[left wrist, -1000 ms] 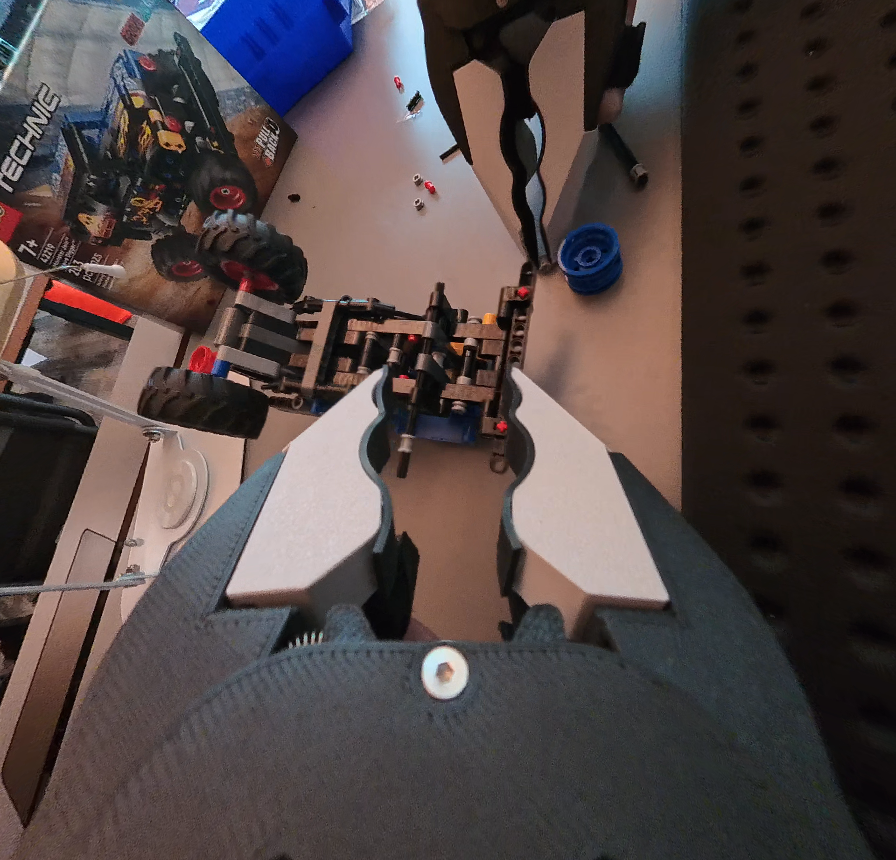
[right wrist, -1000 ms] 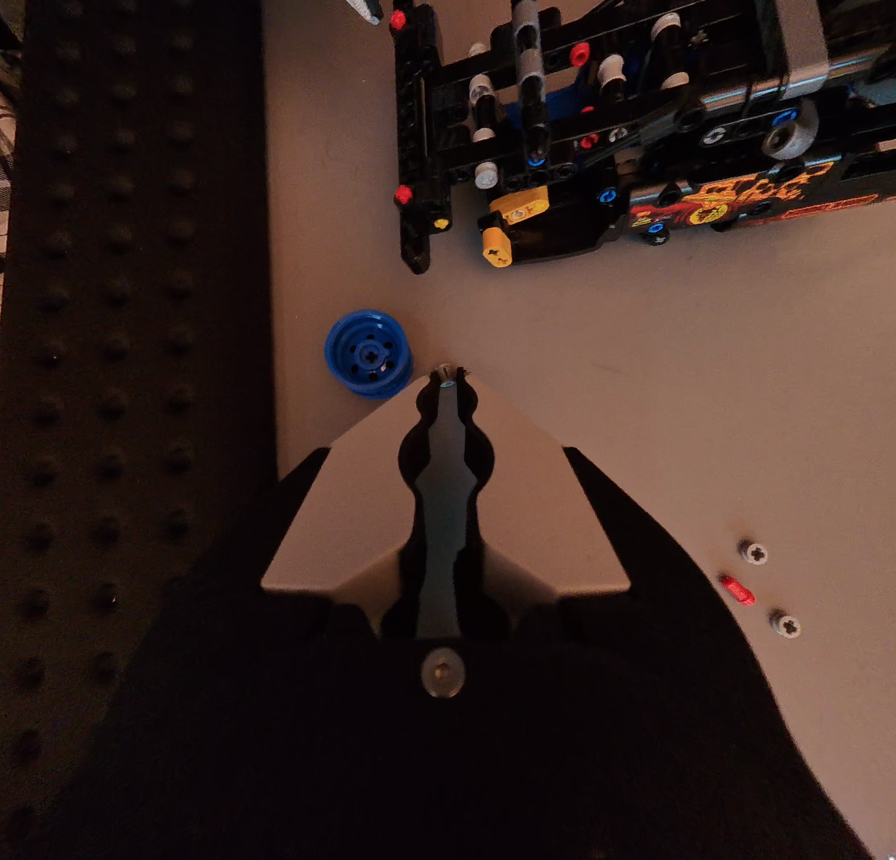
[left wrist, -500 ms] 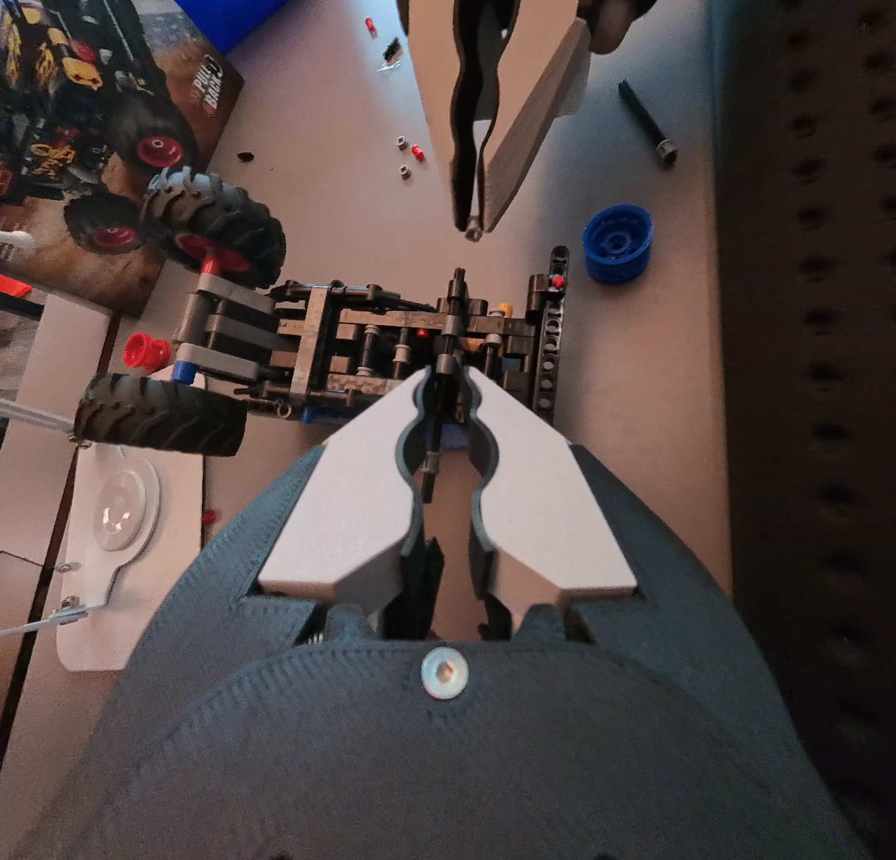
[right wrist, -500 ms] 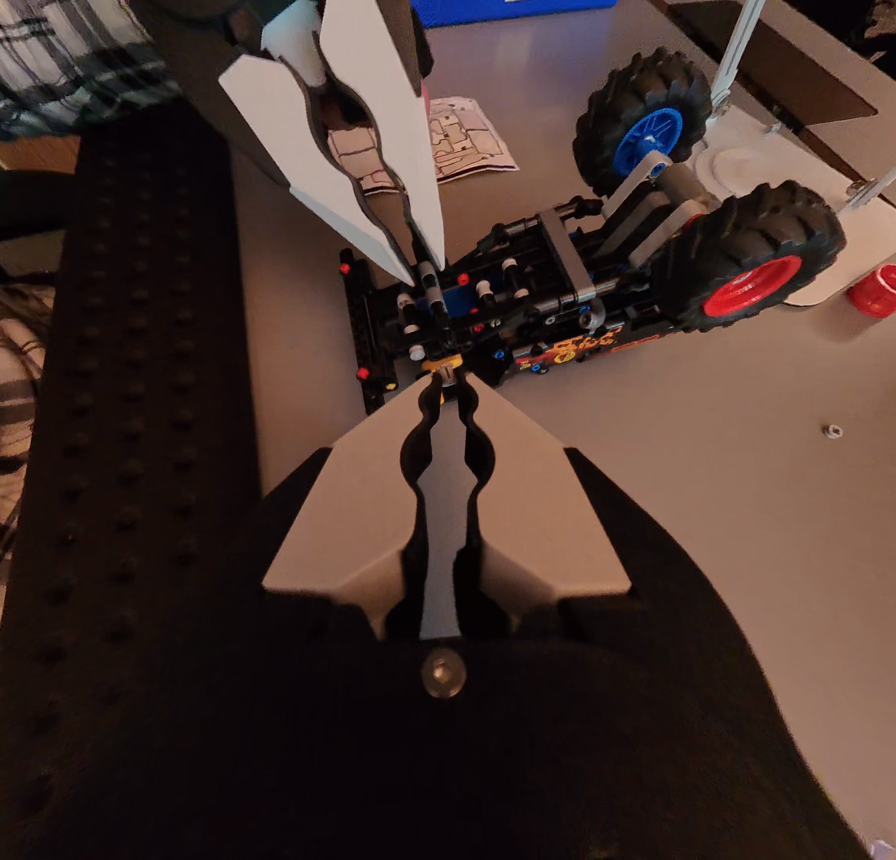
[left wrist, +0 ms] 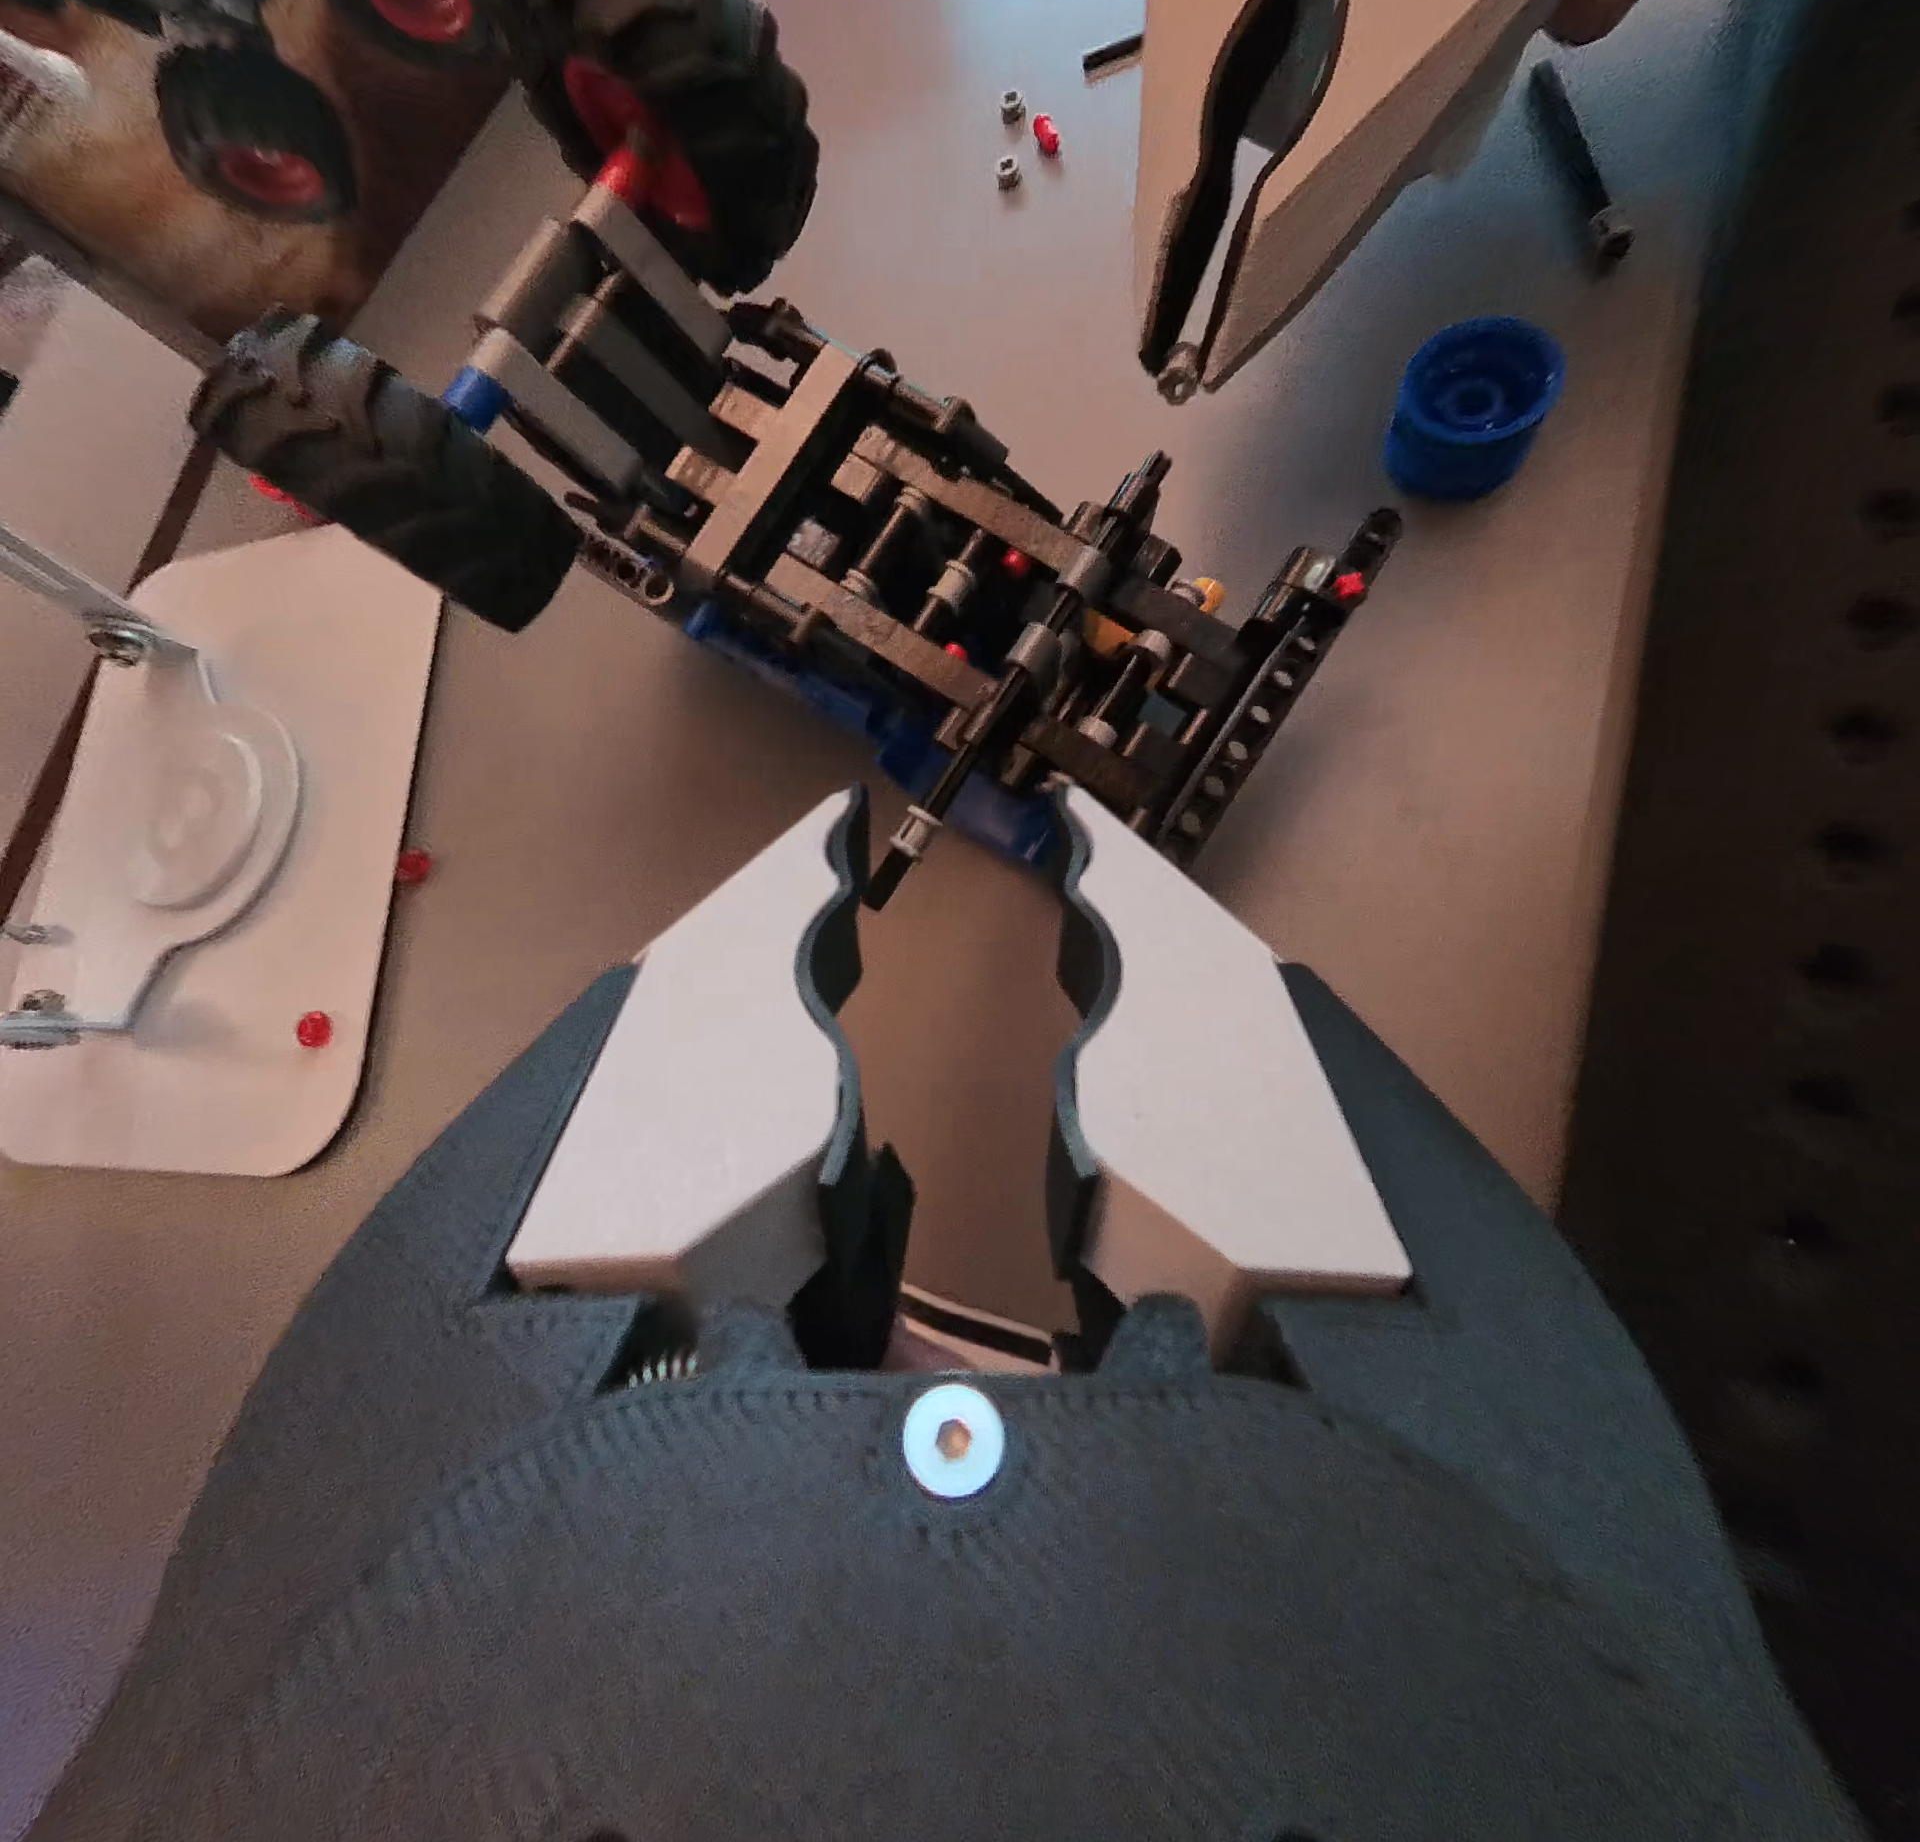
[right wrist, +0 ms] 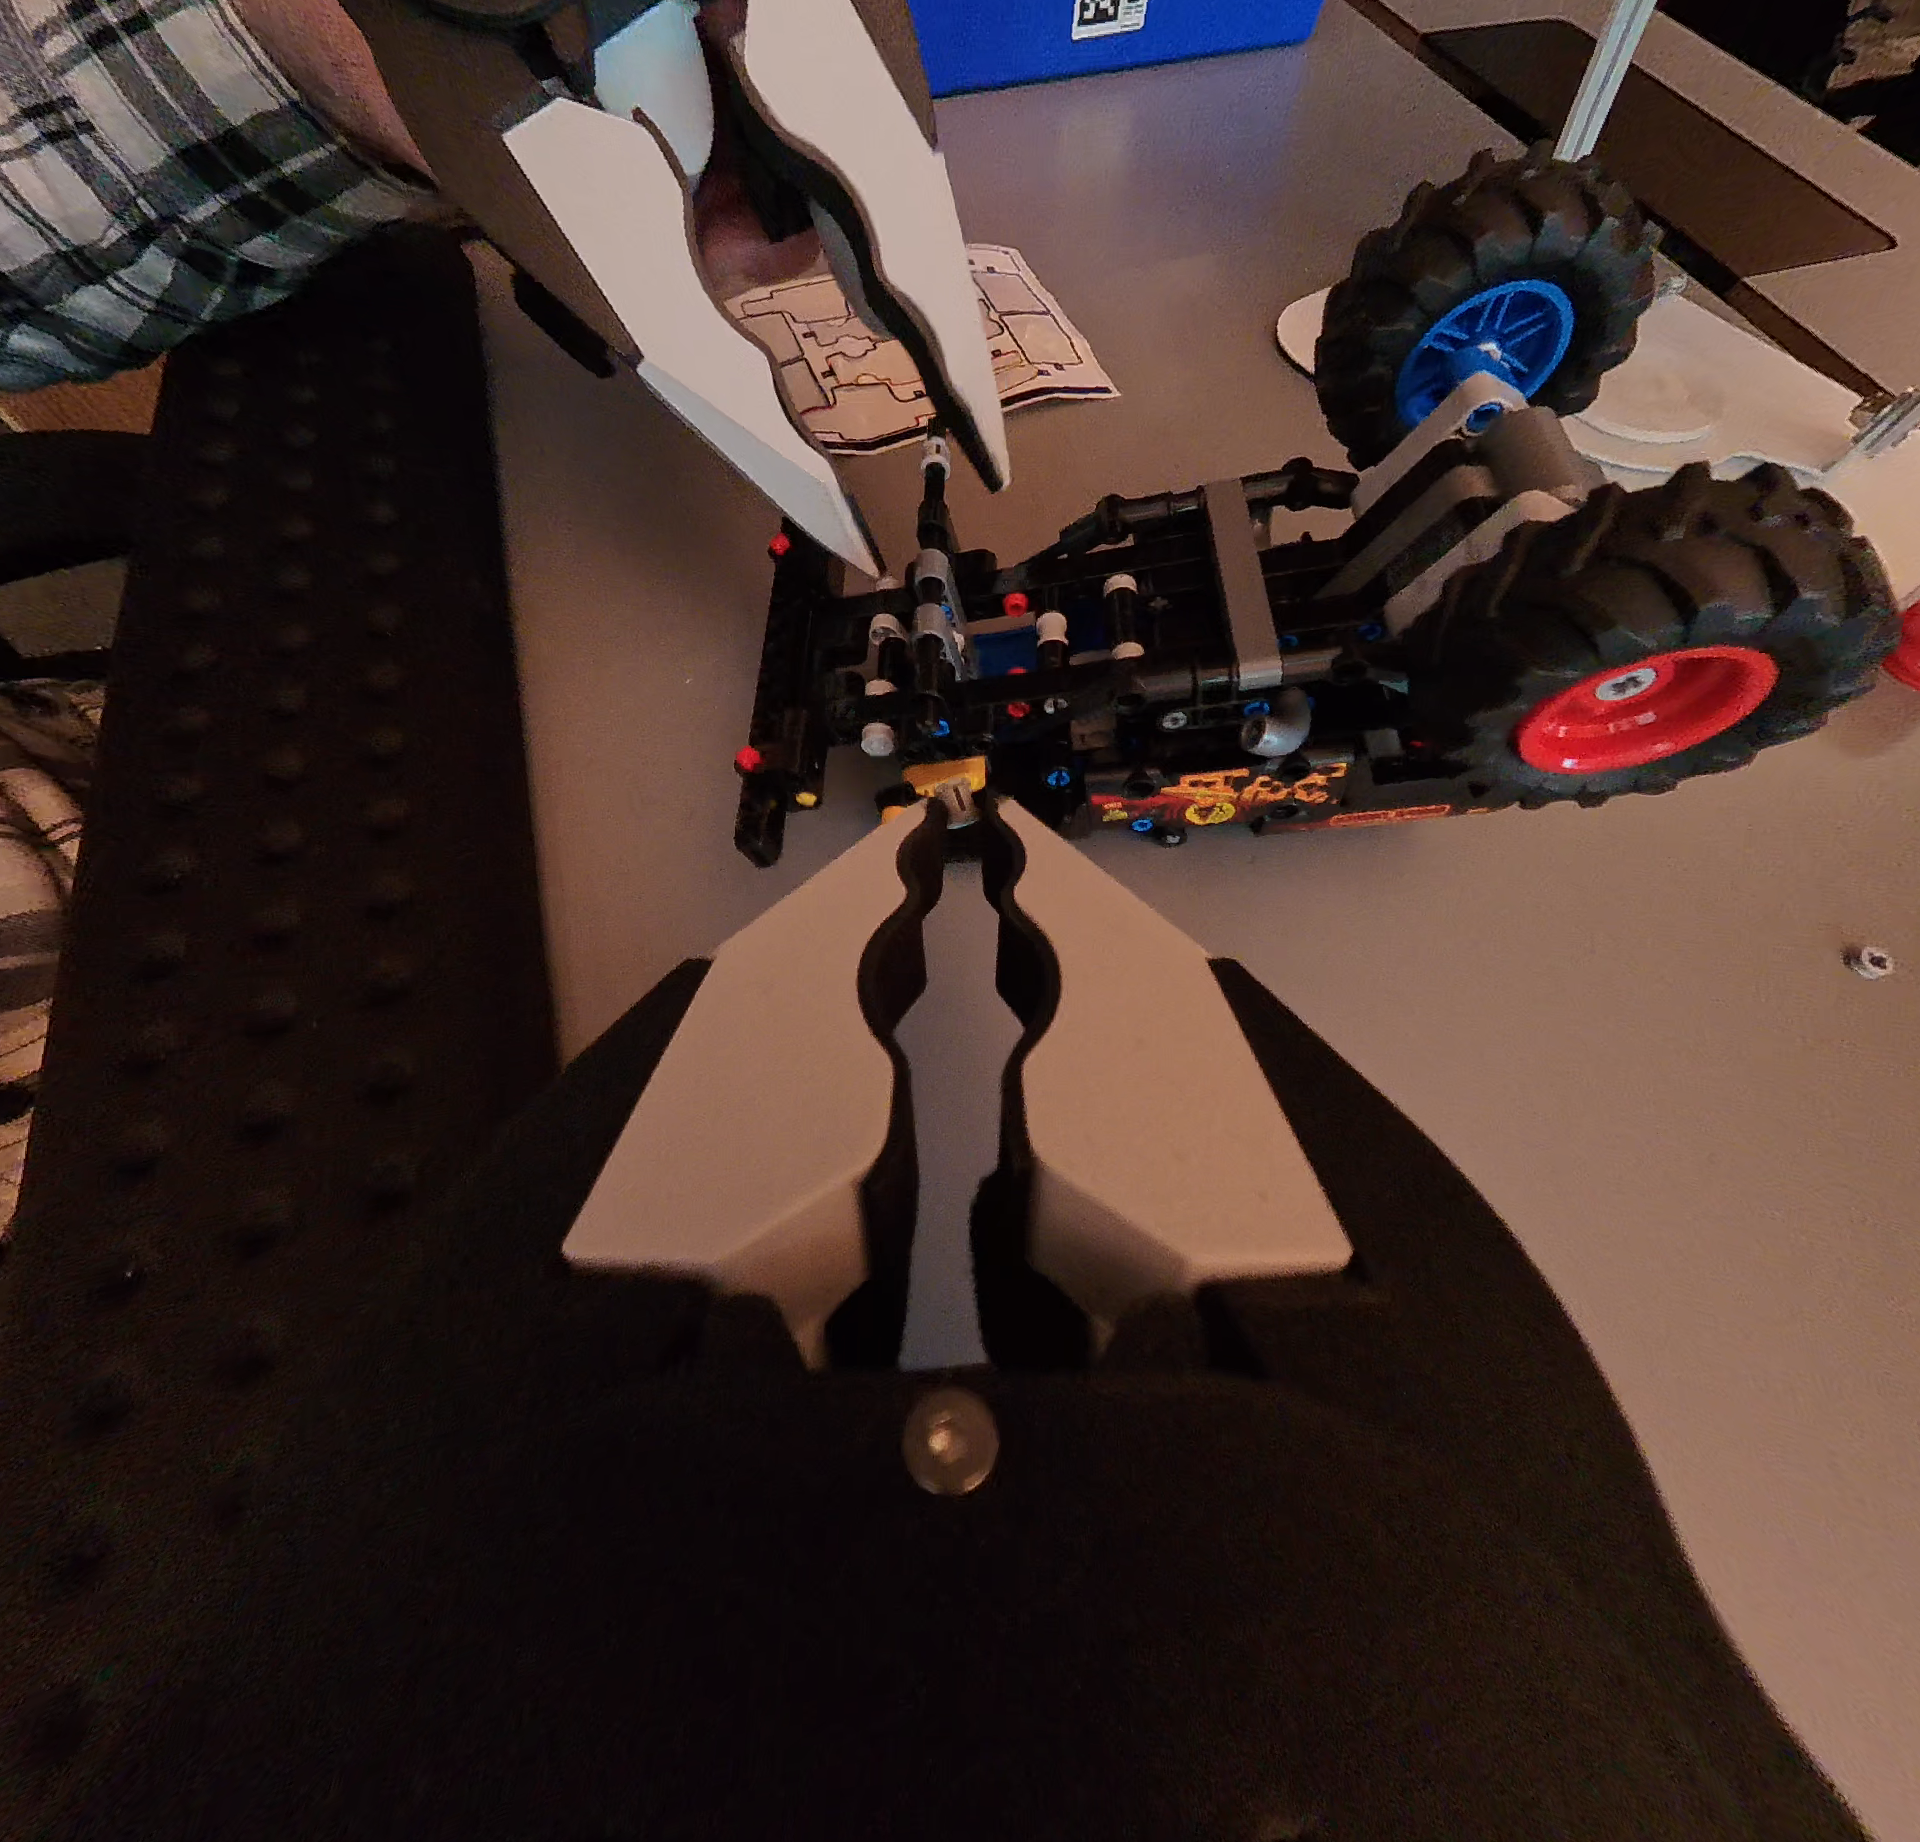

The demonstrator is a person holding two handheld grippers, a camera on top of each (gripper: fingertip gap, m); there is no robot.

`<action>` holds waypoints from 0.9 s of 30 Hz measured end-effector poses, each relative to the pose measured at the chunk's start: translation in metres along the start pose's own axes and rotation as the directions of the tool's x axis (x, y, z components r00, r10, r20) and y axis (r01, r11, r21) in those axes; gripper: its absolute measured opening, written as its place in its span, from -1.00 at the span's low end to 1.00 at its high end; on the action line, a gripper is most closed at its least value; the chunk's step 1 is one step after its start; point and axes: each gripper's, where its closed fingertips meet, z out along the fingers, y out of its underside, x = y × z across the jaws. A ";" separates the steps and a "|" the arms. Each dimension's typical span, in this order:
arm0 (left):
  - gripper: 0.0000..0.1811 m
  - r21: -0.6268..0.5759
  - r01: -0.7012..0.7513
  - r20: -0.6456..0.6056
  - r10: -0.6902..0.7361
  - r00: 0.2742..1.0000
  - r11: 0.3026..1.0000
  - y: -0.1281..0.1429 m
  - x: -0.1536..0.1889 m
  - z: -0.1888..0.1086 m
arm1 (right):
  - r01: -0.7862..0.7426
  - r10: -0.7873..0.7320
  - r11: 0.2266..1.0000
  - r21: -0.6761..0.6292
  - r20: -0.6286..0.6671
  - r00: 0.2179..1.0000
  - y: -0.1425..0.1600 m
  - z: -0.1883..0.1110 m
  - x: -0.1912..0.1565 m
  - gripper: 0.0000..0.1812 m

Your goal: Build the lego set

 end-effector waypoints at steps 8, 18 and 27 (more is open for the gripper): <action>-0.76 0.043 -0.011 -0.026 0.012 1.000 0.999 -0.012 0.014 0.011 | 0.027 -0.028 0.999 -0.020 -0.052 0.998 -0.001 0.003 0.000 -0.95; -0.62 0.052 0.037 0.025 -0.038 0.999 0.998 -0.007 0.003 0.001 | 0.026 -0.028 0.999 -0.031 -0.090 0.996 0.002 -0.001 0.009 -0.95; -0.93 -0.008 0.017 0.025 -0.017 1.000 1.000 0.006 0.001 -0.009 | 0.033 -0.037 0.998 -0.047 -0.087 0.996 0.005 0.002 0.008 -0.95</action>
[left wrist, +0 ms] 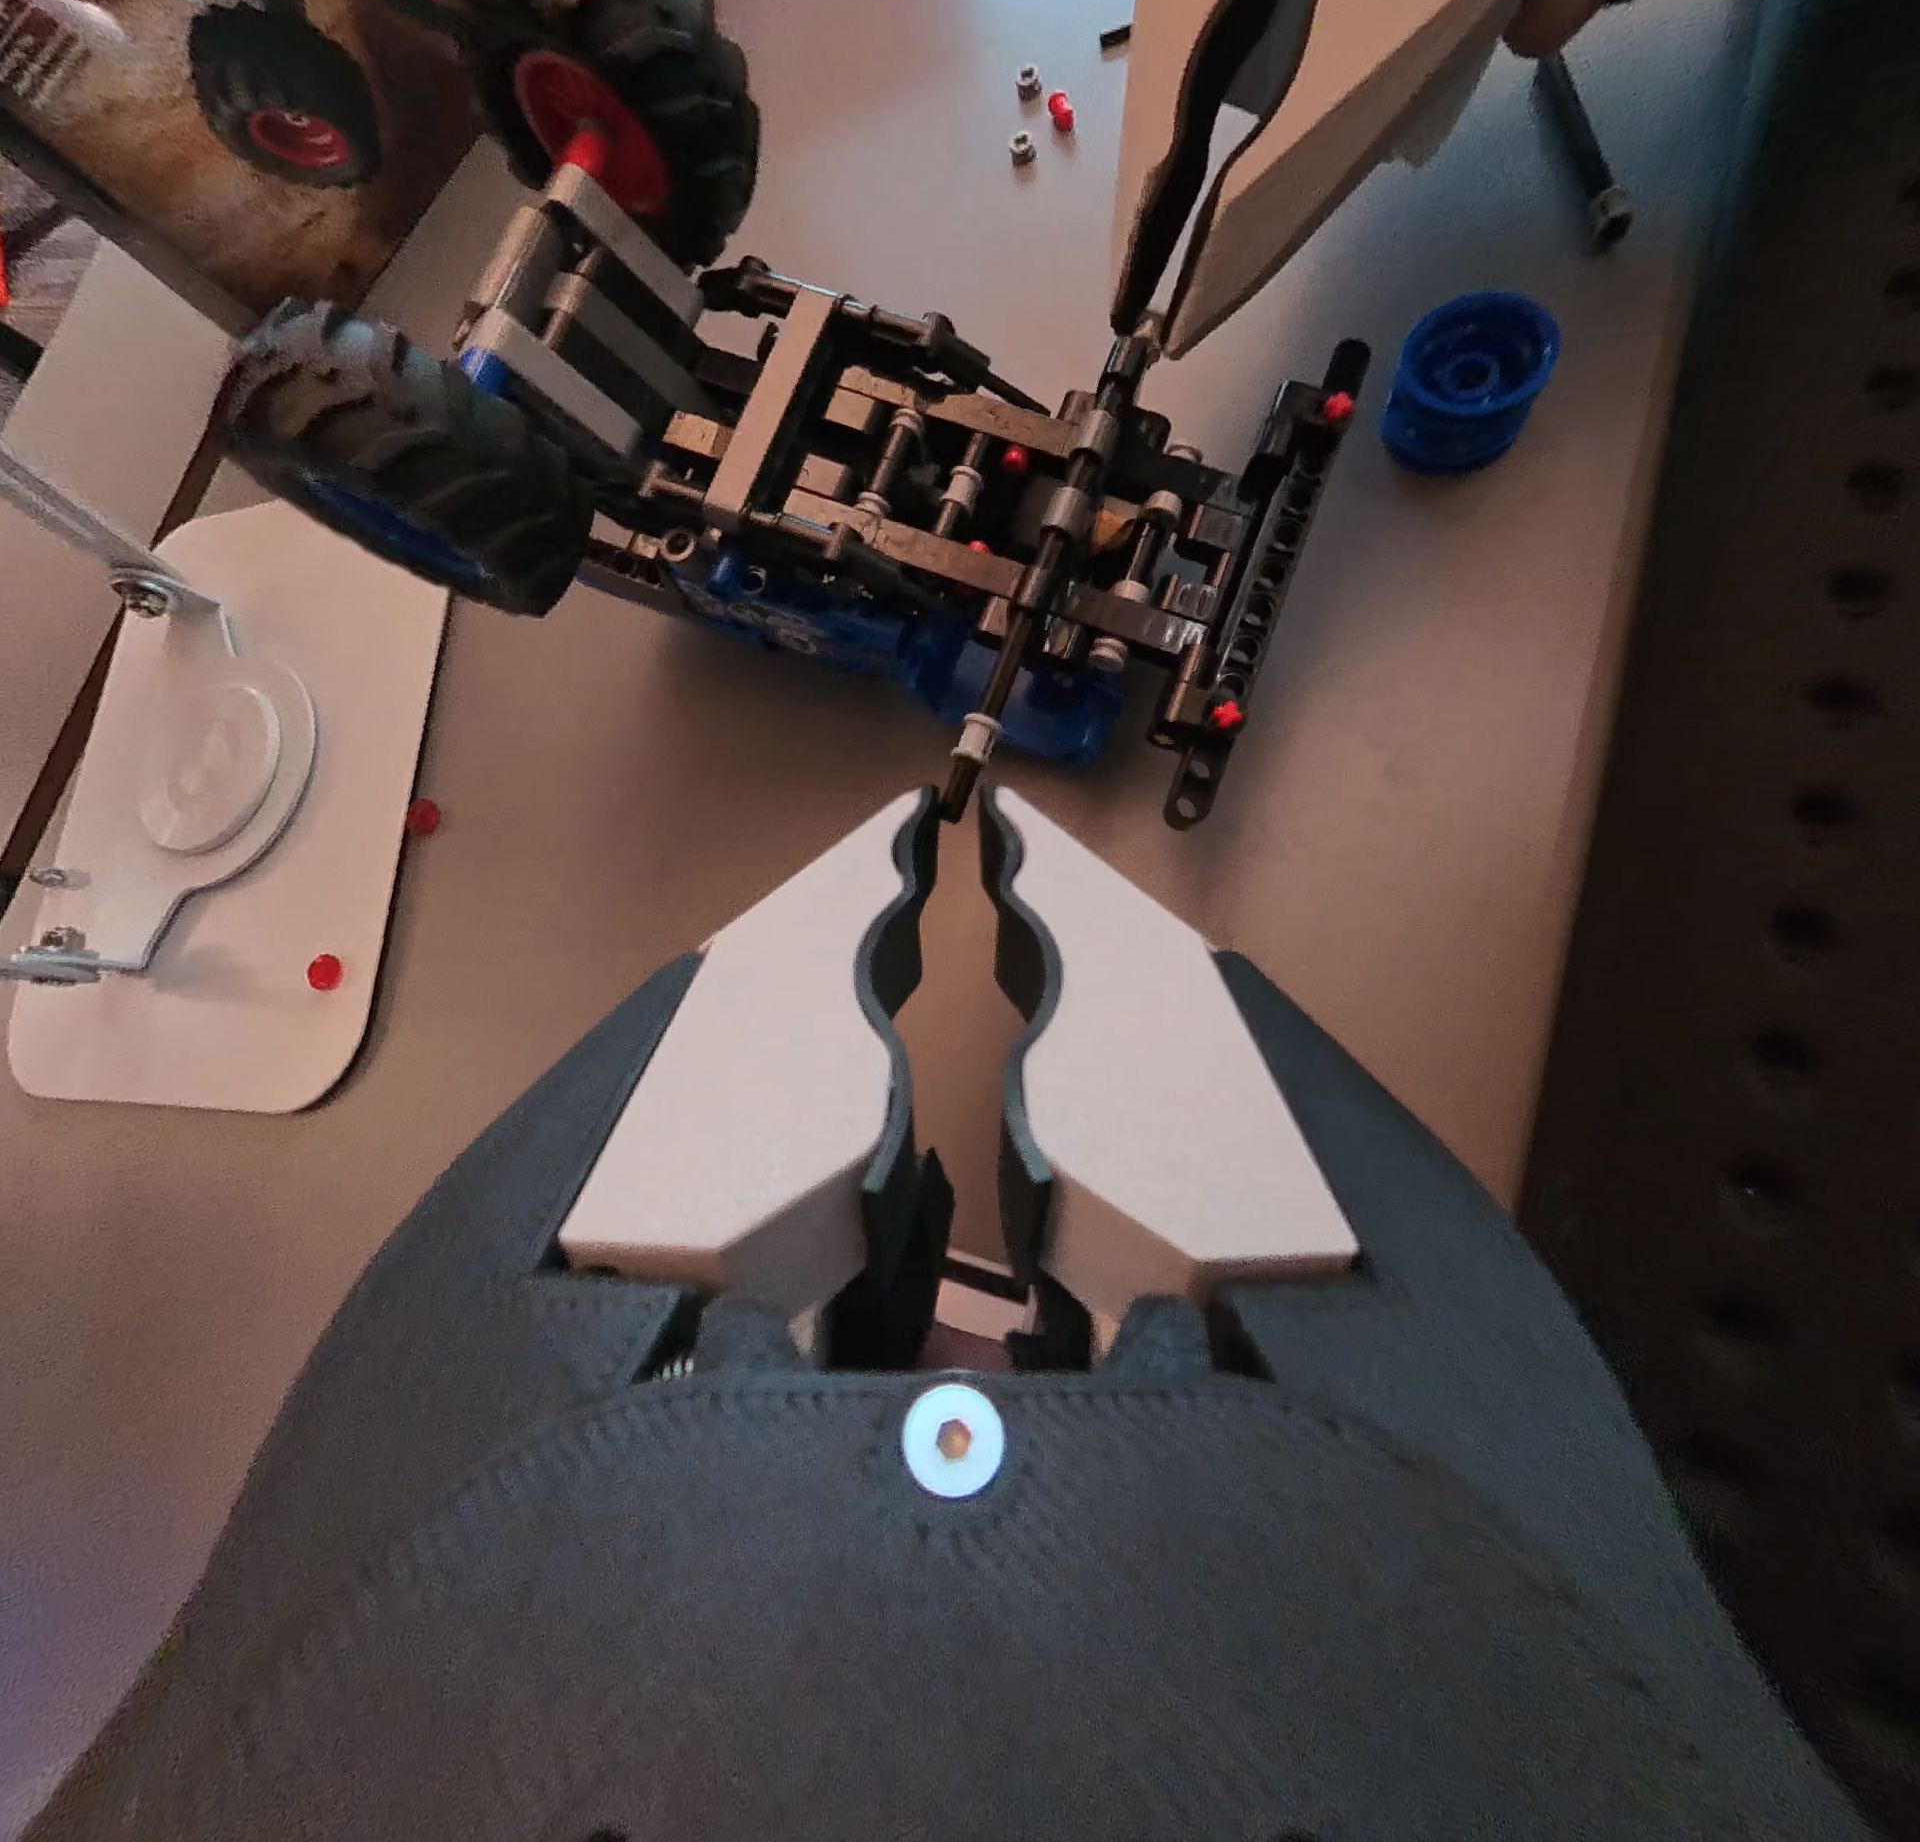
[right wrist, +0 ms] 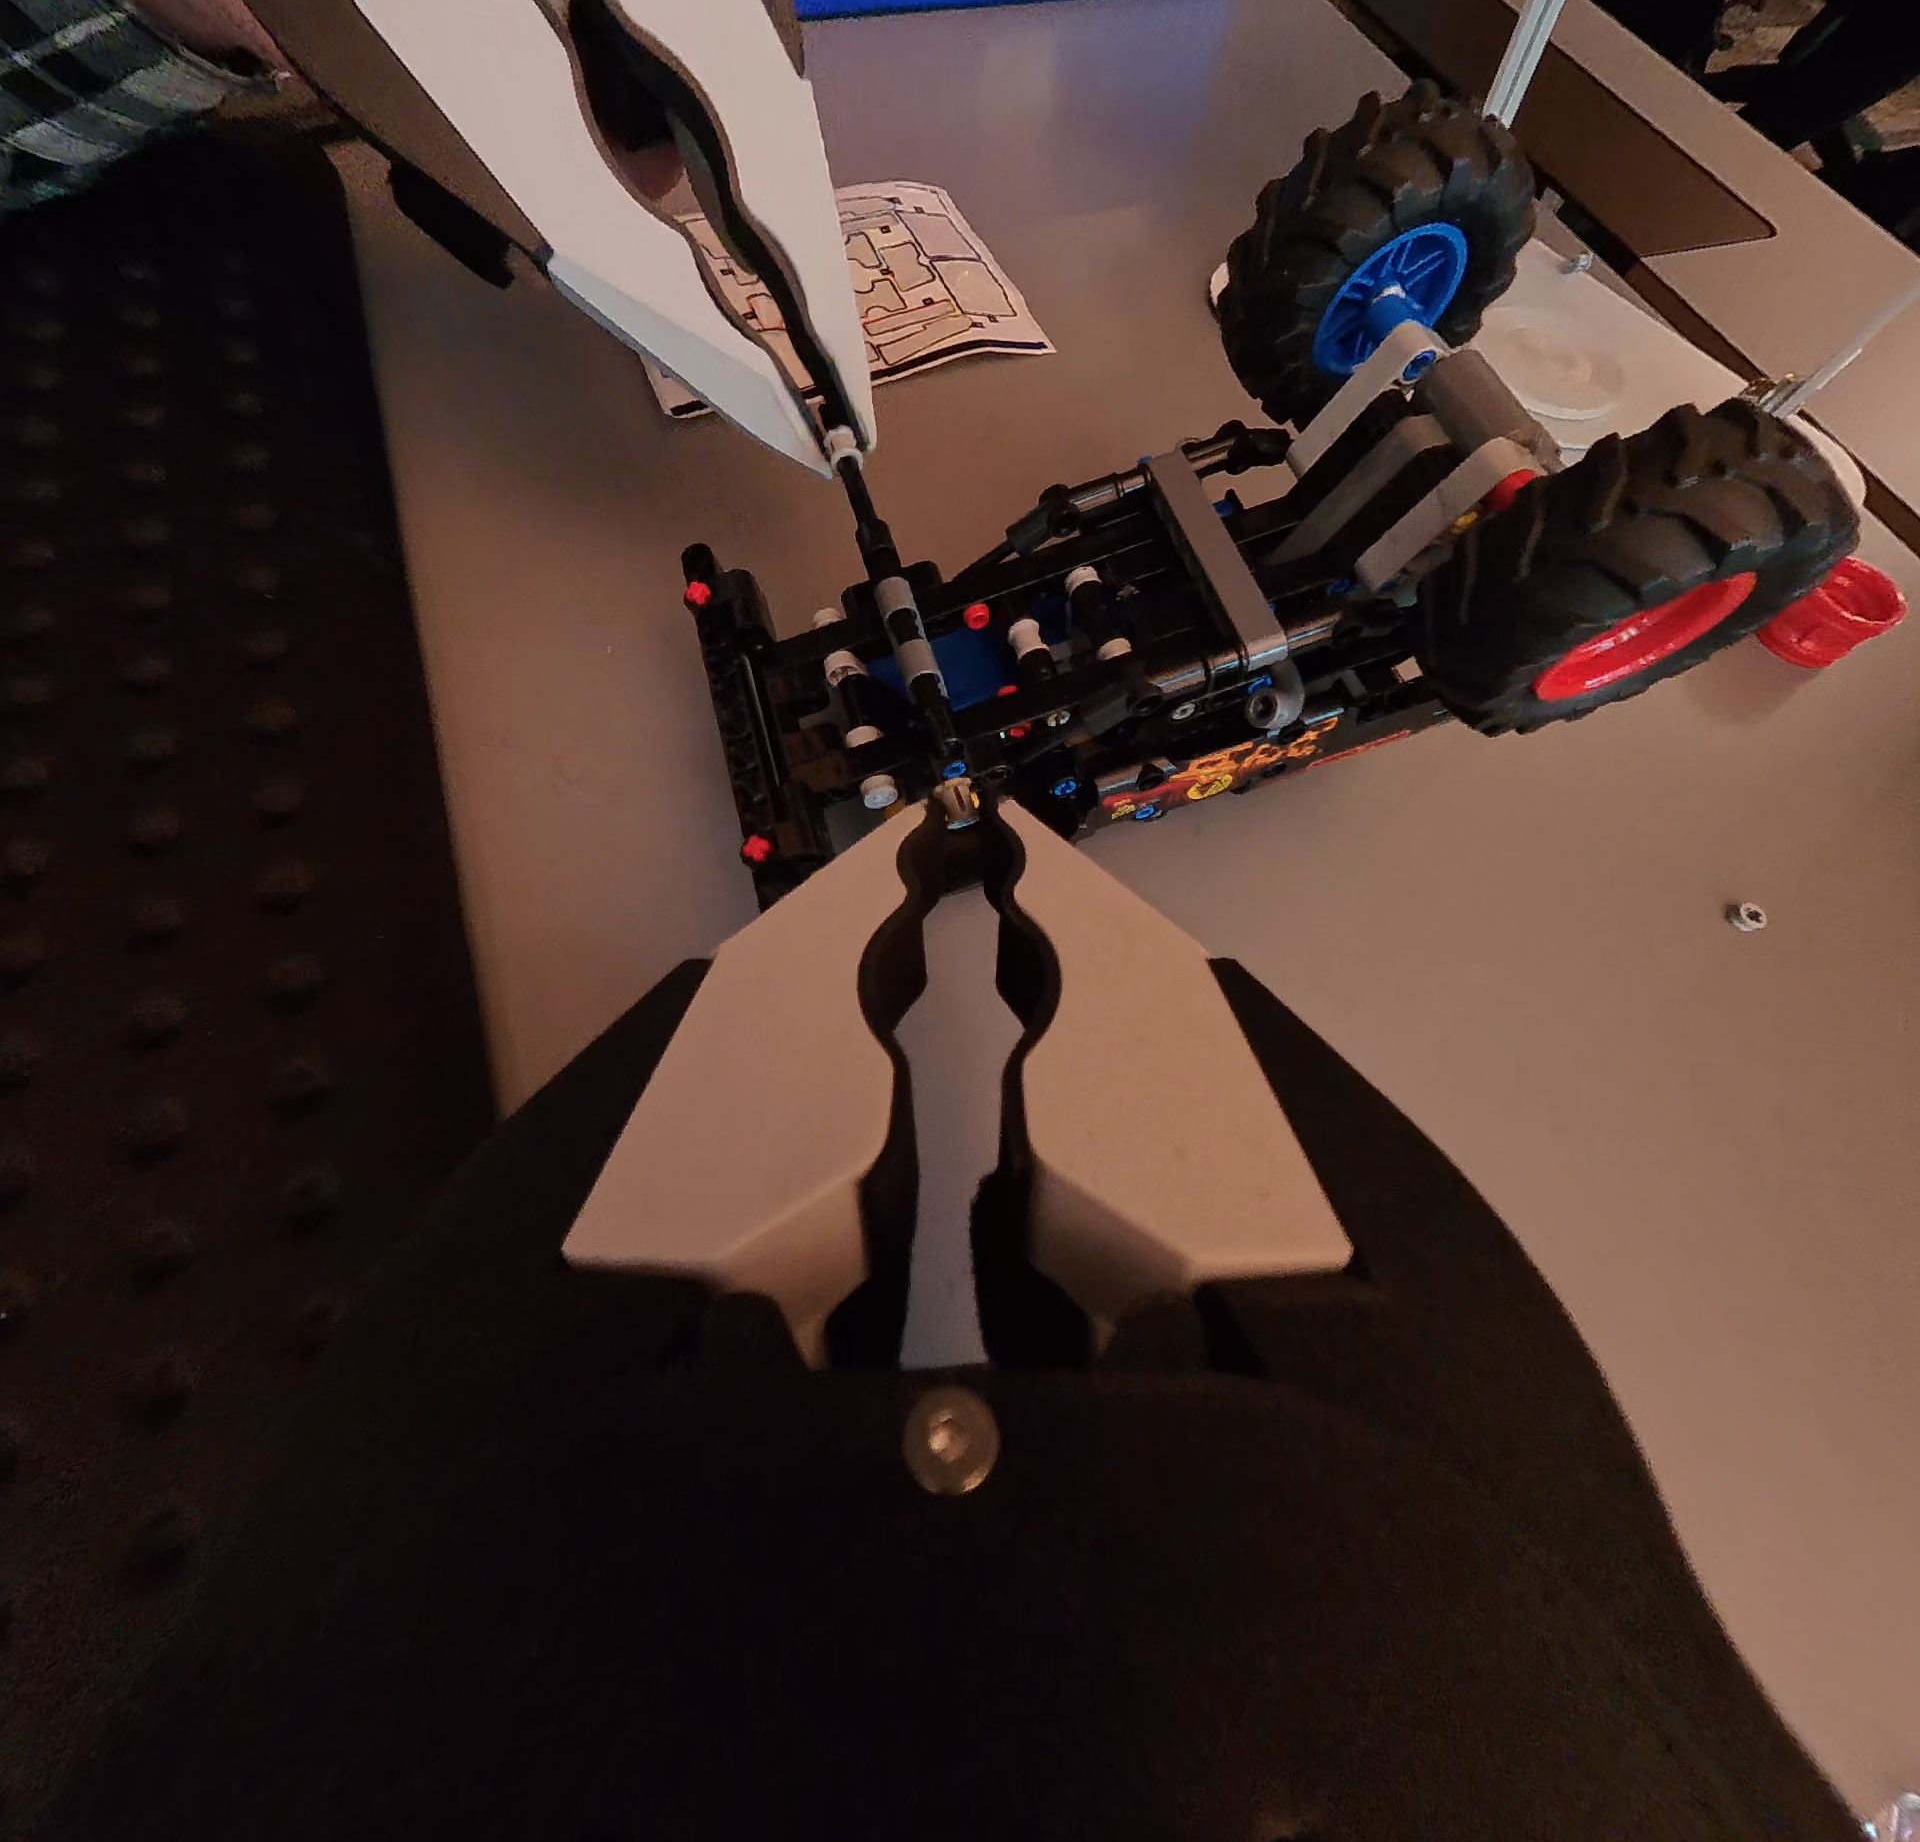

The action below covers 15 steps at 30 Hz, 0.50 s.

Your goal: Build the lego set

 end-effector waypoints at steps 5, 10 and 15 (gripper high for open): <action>-0.96 0.013 -0.038 0.006 0.037 0.999 0.999 -0.009 0.002 0.005 | -0.008 0.008 1.000 0.008 -0.025 1.000 -0.001 -0.004 0.004 -0.95; -0.96 0.014 -0.071 0.010 0.071 0.997 0.997 -0.011 0.002 0.007 | -0.010 0.011 1.000 0.021 -0.041 0.999 -0.002 -0.007 0.008 -0.95; -0.97 0.020 -0.090 0.009 0.090 0.996 0.996 -0.013 0.004 0.008 | 0.008 -0.006 1.000 0.022 -0.060 0.998 -0.003 -0.010 0.011 -0.95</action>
